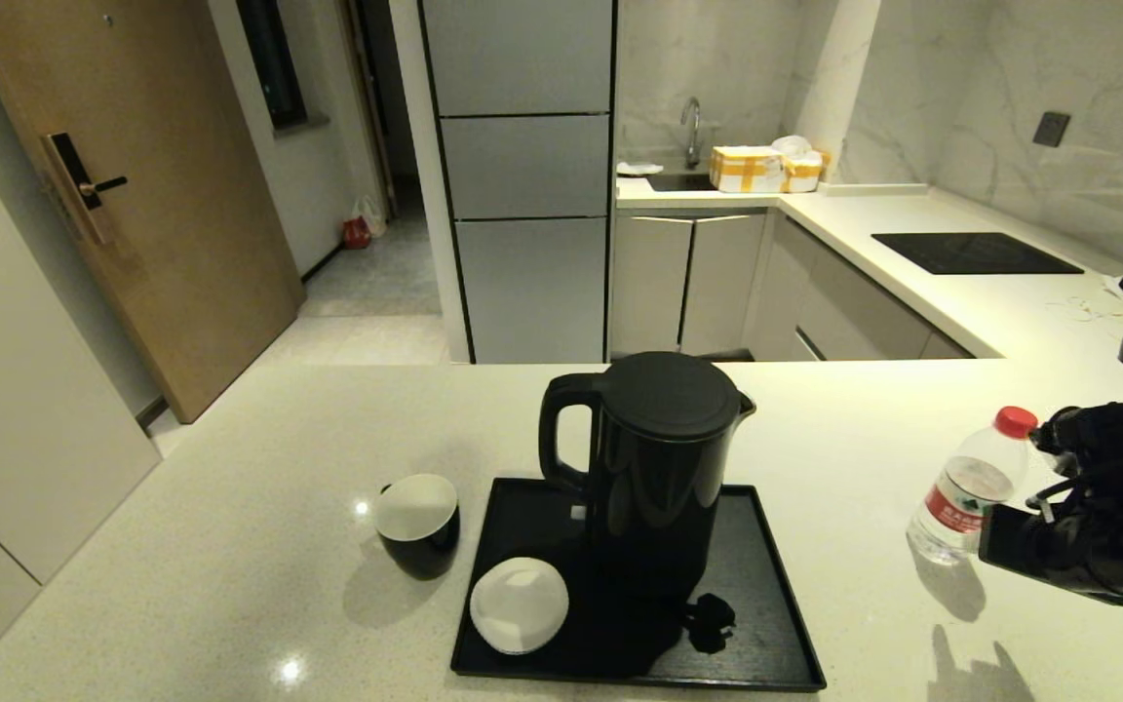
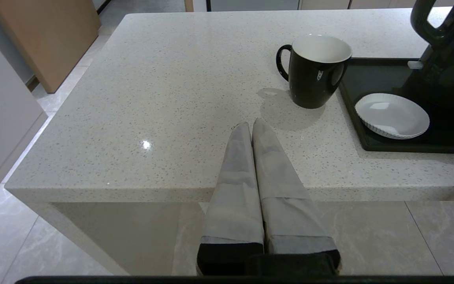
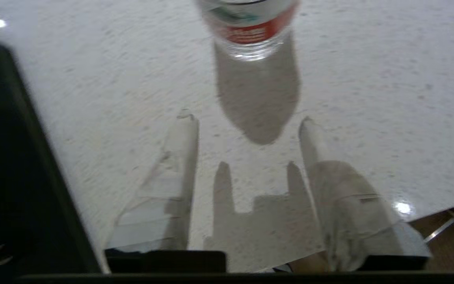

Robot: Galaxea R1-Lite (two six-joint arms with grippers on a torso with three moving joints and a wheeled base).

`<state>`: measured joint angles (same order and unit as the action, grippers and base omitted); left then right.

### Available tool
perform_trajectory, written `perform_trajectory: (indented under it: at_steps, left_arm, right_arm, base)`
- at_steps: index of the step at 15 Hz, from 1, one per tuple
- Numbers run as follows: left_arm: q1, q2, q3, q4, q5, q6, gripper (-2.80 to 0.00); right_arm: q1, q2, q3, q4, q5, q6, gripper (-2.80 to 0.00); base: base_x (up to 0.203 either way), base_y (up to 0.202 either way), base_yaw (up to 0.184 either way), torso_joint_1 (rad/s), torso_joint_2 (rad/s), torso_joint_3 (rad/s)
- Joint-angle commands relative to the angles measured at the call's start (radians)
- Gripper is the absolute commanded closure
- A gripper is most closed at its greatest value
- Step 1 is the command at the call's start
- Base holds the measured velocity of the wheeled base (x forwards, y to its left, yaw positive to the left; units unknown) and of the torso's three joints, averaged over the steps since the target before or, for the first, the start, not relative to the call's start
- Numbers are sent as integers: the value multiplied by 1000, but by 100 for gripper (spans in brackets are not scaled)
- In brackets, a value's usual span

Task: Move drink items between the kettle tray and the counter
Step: Return the bottled water to its original position

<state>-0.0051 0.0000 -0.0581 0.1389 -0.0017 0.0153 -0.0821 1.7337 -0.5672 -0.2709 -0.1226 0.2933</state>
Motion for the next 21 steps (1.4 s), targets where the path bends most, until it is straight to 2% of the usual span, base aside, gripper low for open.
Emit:
perform_trajectory:
  at_steps: [1,5,9,12,19,20,21]
  left_arm:
    - [0,-2,0,1,0,0,0]
    - [0,-2,0,1,0,0,0]
    - [1,-2,0,1,0,0,0]
    - [1,-2,0,1,0,0,0]
    - [1,-2,0,1,0,0,0]
    - [1,-2,0,1,0,0,0]
    - [-1,-2,0,1,0,0,0]
  right_arm:
    - [7,-28,3,-7,15,-6,-280]
    - [6,3,-23,-50,0,-8,-280]
    - [5,132,-46,-263,-82,-21,-280]
    - [5,204,-56,-389,-94,-27,-280]
    - [3,273,-107,-461,-130,-30,-280]
    - [4,285,-119,-466,-160,-32,0]
    - [4,287,-123,-467,-167,-32,0]
  base:
    - [0,0,0,0,0,0]
    - [0,0,0,0,0,0]
    - [0,0,0,0,0,0]
    - [0,0,0,0,0,0]
    - [0,0,0,0,0,0]
    - [0,0,0,0,0,0]
    - [0,0,0,0,0,0]
